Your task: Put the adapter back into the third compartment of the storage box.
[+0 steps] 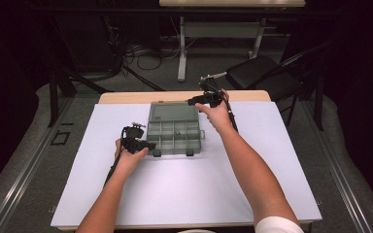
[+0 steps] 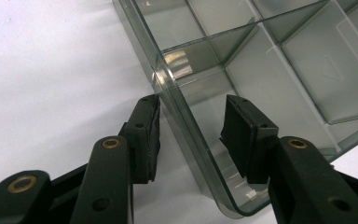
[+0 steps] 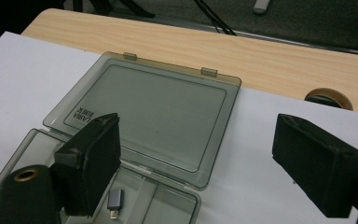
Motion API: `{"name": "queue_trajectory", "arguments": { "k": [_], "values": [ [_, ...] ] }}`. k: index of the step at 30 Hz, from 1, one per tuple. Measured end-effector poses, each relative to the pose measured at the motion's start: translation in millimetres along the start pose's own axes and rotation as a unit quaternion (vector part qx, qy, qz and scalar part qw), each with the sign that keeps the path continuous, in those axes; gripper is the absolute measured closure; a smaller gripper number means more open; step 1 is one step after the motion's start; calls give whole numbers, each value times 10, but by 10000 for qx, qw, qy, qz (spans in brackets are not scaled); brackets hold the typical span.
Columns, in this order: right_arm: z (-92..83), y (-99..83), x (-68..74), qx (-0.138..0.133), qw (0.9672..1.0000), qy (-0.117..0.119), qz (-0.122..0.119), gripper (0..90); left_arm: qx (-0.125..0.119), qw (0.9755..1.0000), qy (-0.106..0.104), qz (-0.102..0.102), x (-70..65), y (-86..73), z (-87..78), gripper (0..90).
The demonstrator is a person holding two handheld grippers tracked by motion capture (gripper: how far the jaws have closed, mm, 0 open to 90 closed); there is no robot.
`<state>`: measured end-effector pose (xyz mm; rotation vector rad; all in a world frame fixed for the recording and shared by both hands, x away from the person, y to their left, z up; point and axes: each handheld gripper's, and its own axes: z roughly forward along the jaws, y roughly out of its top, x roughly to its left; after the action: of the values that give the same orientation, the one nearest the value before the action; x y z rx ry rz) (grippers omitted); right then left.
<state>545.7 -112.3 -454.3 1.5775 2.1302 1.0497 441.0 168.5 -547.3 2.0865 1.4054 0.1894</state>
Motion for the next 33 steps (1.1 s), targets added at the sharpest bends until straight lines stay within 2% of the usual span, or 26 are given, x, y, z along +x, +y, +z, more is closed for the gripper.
{"name": "queue_trajectory", "arguments": {
  "k": [1, 6, 10, 11, 13, 22, 29, 31, 33],
  "values": [
    [27, 9, 10, 13, 10000, 1, -64, 150, 0, 10000, 5, 2, -2, 0, 0, 562],
    [125, 33, 47, 88, 9999, -1, -86, 153, 3, 10000, 28, 3, -8, -1, 1, 564],
    [201, 25, 42, 141, 9999, -3, 35, 155, -7, 10000, 43, -1, -14, -3, 2, 566],
    [252, 8, 25, 223, 9997, -8, 20, 155, -8, 10000, 48, -1, -15, -3, 2, 567],
    [273, 0, 17, 218, 9998, -9, 16, 156, -13, 10000, 52, -2, -17, -4, 3, 567],
    [463, -83, -63, 467, 9987, -26, 191, 156, -14, 10000, 65, -5, -21, -4, 3, 567],
    [578, -136, -78, 552, 9979, 56, 323, 158, -24, 10000, 68, -10, -22, -6, 3, 568],
    [611, -155, -78, 541, 9976, 154, 391, 158, -32, 10000, 88, -17, -27, -7, 5, 569],
    [637, -177, -72, 626, 9971, 166, 406, 158, -25, 10000, 76, -10, -24, -7, 4, 569]
  ]
}}
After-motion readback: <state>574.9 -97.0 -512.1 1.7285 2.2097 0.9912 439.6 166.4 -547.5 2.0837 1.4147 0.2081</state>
